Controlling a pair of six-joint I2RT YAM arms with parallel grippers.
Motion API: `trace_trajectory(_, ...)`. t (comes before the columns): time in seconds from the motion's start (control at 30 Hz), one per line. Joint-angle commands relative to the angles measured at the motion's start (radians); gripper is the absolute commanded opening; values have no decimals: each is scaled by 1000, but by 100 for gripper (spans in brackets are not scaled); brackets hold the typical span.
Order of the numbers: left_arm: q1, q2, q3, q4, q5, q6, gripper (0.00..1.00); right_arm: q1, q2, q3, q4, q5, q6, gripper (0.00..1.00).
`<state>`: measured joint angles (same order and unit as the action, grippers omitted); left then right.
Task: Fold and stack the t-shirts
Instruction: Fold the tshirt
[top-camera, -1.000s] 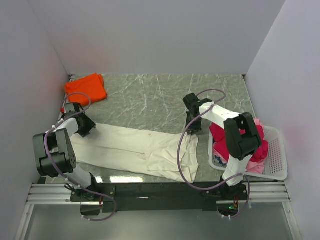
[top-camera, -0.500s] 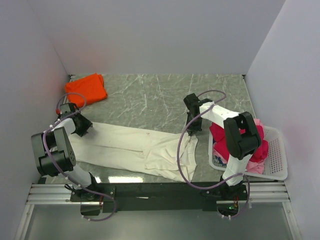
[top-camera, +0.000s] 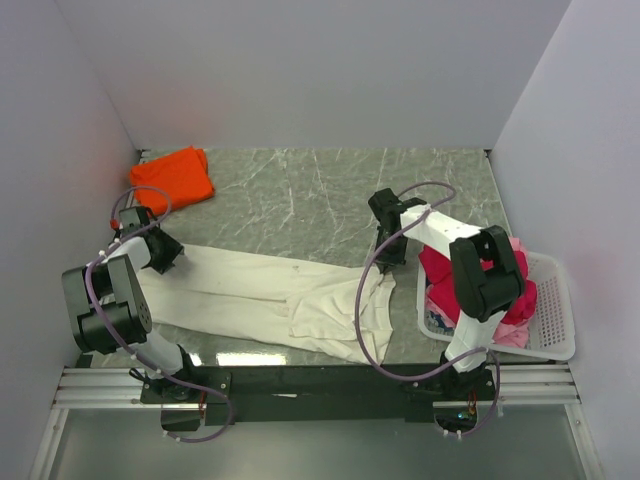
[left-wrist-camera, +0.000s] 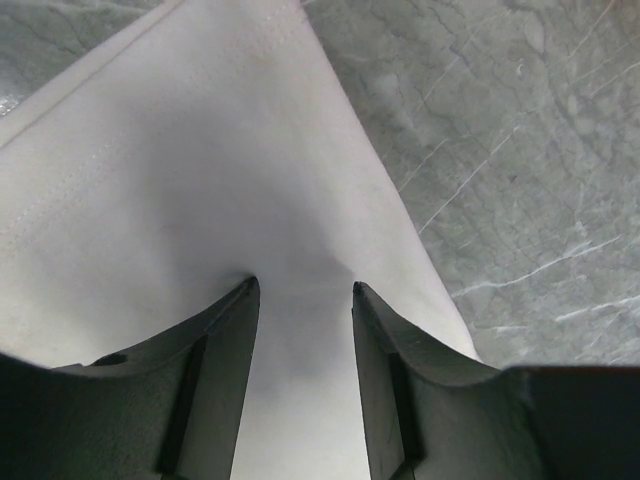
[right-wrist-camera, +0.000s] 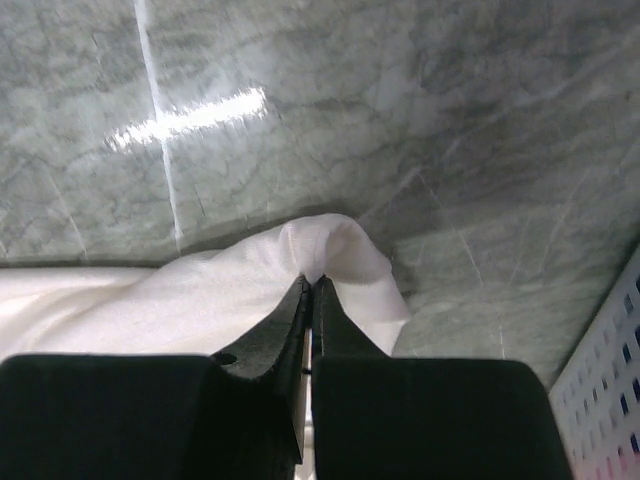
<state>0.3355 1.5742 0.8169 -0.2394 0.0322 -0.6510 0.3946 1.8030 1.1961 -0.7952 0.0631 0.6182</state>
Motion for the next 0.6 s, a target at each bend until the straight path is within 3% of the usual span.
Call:
trace_trajectory(0.0, 16, -13, -32, -31, -71, -2, 49, -7, -99, -26, -55, 50, 31, 0)
trace_trajectory(0.2, 17, -6, -33, -15, -57, -1, 49, 4, -163, -47, -59, 50, 54, 0)
trace_trajectory(0.57, 16, -19, -30, -20, -58, 7, 52, 7, -90, -61, -59, 93, 54, 0)
